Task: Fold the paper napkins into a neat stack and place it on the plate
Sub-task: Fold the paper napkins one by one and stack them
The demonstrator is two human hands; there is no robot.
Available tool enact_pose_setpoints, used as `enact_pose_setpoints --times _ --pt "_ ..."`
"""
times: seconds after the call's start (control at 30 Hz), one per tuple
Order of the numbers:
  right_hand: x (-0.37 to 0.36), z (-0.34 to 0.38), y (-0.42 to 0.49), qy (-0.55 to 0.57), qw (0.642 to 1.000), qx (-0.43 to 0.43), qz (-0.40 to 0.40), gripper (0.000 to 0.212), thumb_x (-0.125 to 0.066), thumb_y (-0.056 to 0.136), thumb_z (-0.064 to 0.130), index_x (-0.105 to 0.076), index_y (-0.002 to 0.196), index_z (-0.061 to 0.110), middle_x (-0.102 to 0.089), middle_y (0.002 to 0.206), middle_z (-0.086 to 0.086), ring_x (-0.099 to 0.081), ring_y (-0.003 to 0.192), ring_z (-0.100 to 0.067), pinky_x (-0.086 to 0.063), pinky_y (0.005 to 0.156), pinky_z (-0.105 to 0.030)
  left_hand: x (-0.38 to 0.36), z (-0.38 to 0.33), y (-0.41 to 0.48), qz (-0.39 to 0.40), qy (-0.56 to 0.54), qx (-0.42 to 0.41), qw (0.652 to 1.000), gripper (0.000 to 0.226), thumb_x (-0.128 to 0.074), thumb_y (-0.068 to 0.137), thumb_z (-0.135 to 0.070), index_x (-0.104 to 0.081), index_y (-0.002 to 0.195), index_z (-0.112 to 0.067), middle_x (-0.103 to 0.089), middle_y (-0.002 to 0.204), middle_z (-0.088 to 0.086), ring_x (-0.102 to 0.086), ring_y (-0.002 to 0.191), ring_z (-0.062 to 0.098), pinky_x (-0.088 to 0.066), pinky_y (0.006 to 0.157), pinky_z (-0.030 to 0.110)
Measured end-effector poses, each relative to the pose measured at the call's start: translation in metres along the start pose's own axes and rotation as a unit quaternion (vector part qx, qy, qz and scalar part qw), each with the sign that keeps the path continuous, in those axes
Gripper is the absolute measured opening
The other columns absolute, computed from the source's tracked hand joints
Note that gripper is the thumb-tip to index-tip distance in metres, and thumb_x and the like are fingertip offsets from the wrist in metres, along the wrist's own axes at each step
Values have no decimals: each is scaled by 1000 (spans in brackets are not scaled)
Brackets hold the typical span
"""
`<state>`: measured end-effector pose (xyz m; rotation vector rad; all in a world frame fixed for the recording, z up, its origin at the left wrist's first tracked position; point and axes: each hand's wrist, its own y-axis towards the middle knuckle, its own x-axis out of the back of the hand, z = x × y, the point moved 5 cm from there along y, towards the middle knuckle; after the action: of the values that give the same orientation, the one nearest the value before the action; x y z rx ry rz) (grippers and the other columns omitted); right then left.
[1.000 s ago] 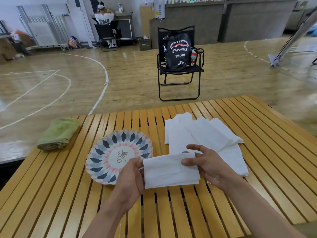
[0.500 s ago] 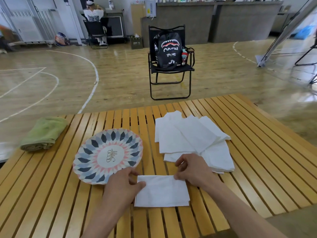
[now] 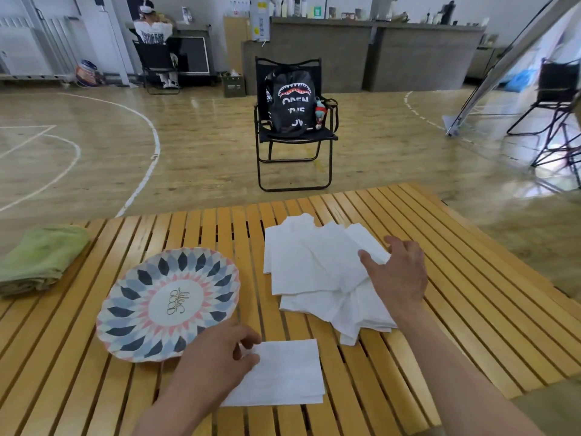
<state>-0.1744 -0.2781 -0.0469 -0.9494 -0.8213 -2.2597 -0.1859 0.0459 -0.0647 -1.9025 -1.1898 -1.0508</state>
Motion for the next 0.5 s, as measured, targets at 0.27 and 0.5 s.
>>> enact_pose_setpoints --times 0.27,0.5 --pt "0 -13 10 101 995 16 12 11 -65 92 25 -72 96 18 -70 108 -2 -58 110 -25 -46 90 -39 7 -3 6 -80 -108 -6 991 14 -74 85 -38 -64 93 -44 -65 86 -22 -61 80 1 -52 70 17" --pt "46 61 -39 313 921 110 206 10 -63 89 10 -64 83 18 -72 84 8 -60 72 -1 -44 65 -14 27 -4 3 -172 -318 2 932 42 -71 85 -38 -60 126 -33 -64 119 -21 -59 104 -9 -49 68 7"
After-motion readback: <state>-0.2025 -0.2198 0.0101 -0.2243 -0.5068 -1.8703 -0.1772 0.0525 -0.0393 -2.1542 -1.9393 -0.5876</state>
